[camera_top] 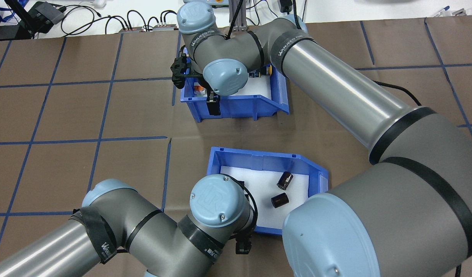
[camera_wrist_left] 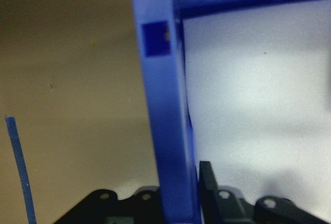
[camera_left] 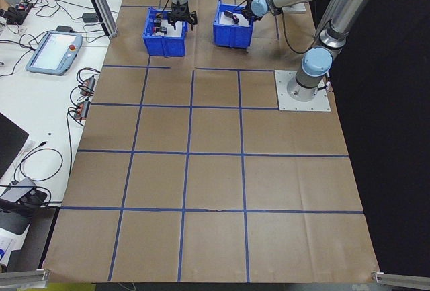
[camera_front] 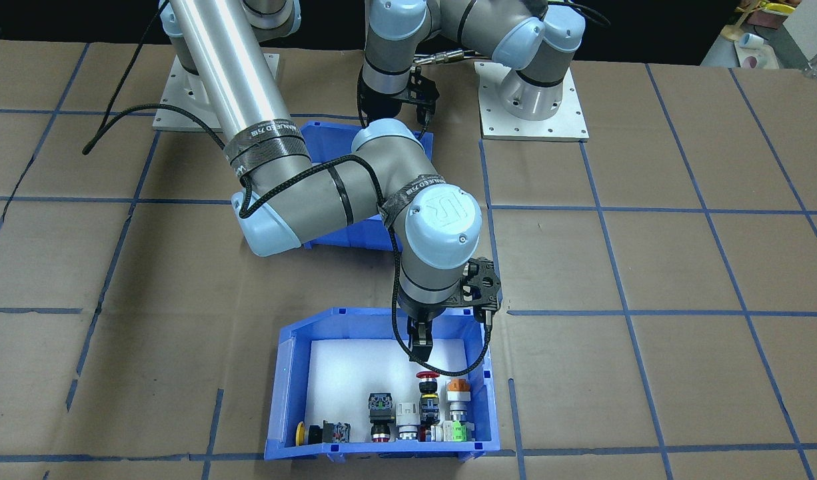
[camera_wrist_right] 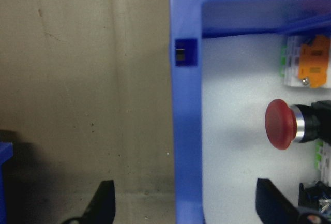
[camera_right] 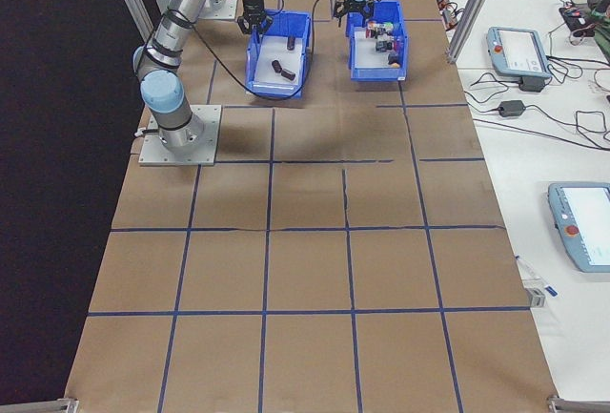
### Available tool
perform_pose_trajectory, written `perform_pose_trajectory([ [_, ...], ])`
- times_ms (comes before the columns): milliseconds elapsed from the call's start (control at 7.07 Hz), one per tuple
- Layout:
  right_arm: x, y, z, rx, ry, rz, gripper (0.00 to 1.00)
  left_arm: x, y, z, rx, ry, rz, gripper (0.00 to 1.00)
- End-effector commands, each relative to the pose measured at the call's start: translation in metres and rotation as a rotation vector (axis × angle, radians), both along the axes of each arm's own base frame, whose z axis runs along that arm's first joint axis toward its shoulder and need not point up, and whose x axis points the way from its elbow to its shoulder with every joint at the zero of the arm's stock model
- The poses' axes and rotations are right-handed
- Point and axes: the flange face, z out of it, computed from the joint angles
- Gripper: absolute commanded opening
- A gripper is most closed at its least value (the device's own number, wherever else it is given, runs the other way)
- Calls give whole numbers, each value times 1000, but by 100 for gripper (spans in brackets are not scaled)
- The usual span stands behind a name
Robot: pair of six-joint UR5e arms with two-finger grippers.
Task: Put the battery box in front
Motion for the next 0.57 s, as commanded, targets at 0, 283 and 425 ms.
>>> perform_pose_trajectory([
  [0, -5, 0, 7, -32, 38, 6, 32, 32, -7, 24, -50, -70, 10, 0],
  [283, -9, -1, 24, -63, 49, 44, 8, 65, -16, 40, -19, -86, 16, 0],
  [425, -16, -4, 39, -85, 39, 48, 7, 74, -19, 44, -17, -82, 31, 0],
])
